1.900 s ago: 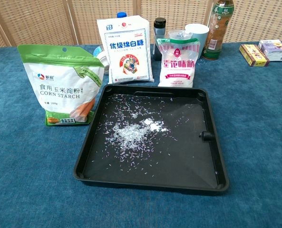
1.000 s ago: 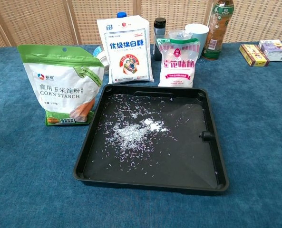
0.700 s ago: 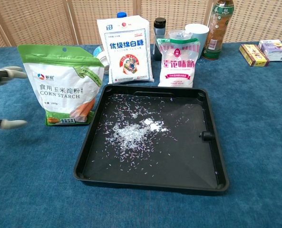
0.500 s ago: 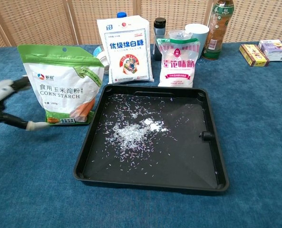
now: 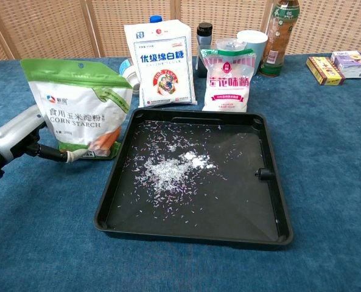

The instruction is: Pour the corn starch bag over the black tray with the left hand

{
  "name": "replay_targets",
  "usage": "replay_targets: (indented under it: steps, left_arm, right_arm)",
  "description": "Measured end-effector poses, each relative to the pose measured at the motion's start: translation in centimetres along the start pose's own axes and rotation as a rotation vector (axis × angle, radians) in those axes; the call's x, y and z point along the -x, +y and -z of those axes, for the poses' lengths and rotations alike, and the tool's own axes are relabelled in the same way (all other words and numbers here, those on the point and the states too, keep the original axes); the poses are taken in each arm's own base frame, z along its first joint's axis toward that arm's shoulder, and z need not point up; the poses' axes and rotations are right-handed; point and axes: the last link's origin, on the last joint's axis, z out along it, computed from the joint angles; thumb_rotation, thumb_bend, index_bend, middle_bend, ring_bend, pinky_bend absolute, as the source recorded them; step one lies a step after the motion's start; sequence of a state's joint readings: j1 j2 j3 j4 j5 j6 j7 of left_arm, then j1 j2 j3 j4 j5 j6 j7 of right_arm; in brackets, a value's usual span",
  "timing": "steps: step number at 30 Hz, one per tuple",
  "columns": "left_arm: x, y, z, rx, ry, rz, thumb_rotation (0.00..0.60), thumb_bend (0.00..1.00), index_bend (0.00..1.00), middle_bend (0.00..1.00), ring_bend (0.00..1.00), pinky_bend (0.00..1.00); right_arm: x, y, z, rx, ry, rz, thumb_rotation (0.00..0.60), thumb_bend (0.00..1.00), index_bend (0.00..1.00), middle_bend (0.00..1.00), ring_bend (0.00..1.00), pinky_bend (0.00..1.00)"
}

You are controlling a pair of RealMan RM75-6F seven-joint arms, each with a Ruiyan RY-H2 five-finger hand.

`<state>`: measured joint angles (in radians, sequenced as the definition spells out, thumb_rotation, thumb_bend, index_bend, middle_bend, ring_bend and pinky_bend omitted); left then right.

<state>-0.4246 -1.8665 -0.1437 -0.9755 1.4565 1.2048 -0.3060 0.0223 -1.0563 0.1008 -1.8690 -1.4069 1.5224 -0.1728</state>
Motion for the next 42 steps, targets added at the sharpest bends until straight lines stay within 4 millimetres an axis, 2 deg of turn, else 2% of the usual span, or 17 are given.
replay_targets:
  steps: [3, 7, 16, 25, 35, 40, 42]
  left_arm:
    - [-0.1, -0.5, 0.1, -0.016, 0.025, -0.027, 0.6, 0.34, 0.58, 0.43, 0.47, 0.58]
    - [-0.4, -0.6, 0.2, -0.011, 0.048, -0.038, 0.6, 0.36, 0.6, 0.46, 0.5, 0.59]
    - [-2.7, 0.0, 0.2, 0.064, 0.088, -0.086, 0.6, 0.35, 0.64, 0.49, 0.53, 0.59]
    - [-4.3, 2.0, 0.0, 0.163, 0.076, -0.192, 0.6, 0.35, 0.64, 0.49, 0.53, 0.59]
    - [-7.4, 5.7, -1.1, 0.306, 0.103, -0.495, 0.6, 0.35, 0.65, 0.5, 0.54, 0.59]
    - [-9.2, 8.1, -1.8, 0.396, 0.137, -0.738, 0.6, 0.36, 0.65, 0.5, 0.56, 0.66]
    - [-9.8, 9.0, -2.2, 0.456, 0.152, -0.885, 0.6, 0.38, 0.65, 0.5, 0.57, 0.68]
  right_arm:
    - [0.1, -0.1, 0.0, -0.002, -0.003, 0.002, 0.6, 0.04, 0.04, 0.04, 0.04, 0.06]
    - [0.2, -0.1, 0.1, -0.003, -0.004, 0.005, 0.6, 0.04, 0.04, 0.04, 0.04, 0.06]
    - [0.2, -0.3, 0.1, -0.007, -0.004, 0.008, 0.6, 0.04, 0.04, 0.04, 0.04, 0.06]
    - [-0.1, -0.2, 0.1, -0.002, 0.004, -0.001, 0.6, 0.04, 0.04, 0.04, 0.04, 0.06]
    - [-0.5, 0.0, 0.1, 0.002, 0.014, -0.015, 0.6, 0.04, 0.04, 0.04, 0.04, 0.06]
    - [-0.6, 0.1, 0.1, 0.002, 0.015, -0.02, 0.6, 0.04, 0.04, 0.04, 0.04, 0.06]
    - [-0.6, 0.1, 0.1, 0.002, 0.015, -0.021, 0.6, 0.04, 0.04, 0.04, 0.04, 0.06]
